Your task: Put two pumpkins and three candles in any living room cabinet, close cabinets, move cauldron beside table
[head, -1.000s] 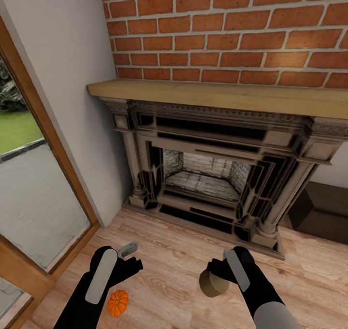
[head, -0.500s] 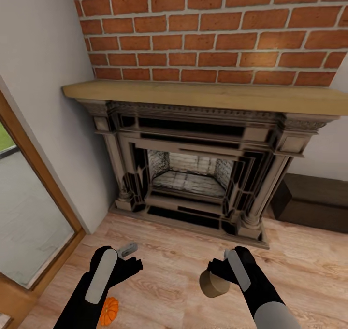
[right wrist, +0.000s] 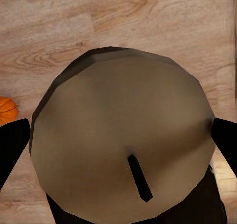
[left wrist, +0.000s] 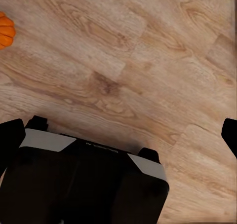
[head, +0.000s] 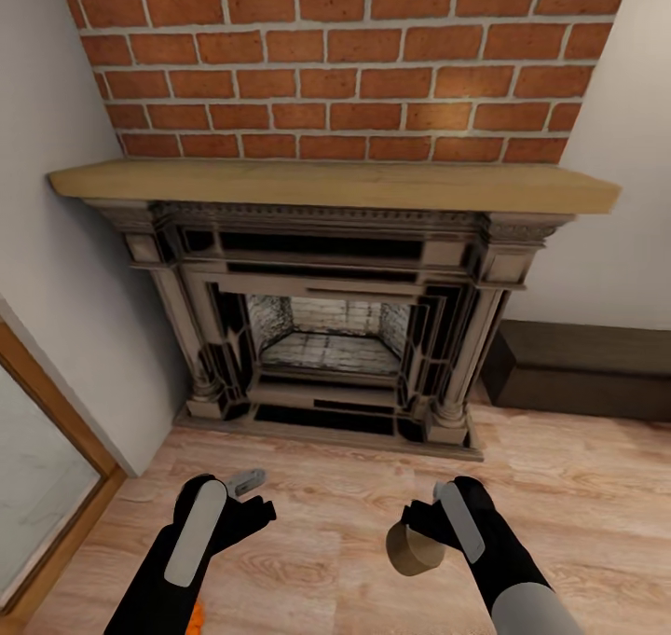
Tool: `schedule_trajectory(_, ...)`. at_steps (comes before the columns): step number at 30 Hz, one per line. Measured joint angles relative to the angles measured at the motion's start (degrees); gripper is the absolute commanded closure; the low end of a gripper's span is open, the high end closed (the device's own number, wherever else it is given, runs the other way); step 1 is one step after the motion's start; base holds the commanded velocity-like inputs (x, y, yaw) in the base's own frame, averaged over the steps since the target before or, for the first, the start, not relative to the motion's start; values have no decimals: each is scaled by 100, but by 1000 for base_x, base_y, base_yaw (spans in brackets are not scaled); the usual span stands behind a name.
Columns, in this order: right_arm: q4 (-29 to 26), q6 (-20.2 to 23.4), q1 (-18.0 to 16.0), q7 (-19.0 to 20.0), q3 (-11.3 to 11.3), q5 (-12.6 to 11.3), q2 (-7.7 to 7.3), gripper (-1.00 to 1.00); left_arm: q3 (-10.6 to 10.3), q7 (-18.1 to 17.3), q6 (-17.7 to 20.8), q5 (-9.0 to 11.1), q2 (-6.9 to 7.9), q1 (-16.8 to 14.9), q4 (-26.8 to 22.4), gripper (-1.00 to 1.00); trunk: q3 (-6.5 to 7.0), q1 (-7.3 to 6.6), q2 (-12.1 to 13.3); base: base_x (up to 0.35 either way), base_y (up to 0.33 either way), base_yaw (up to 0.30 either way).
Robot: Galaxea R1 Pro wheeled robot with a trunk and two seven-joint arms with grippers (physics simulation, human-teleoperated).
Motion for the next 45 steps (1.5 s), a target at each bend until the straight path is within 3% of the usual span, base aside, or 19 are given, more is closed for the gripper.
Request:
schedule_trajectory(22, -34, -57, 0, 27, 26, 22, -51, 100, 1, 0, 0, 0, 7, 0, 0, -100, 0, 0, 0, 0, 0, -261)
schedule_trajectory(45, -27, -65, -2, 28, 19, 10, -52, 100, 5, 0, 0, -6, 8, 1, 5, -100, 0, 0, 0, 0, 0, -8)
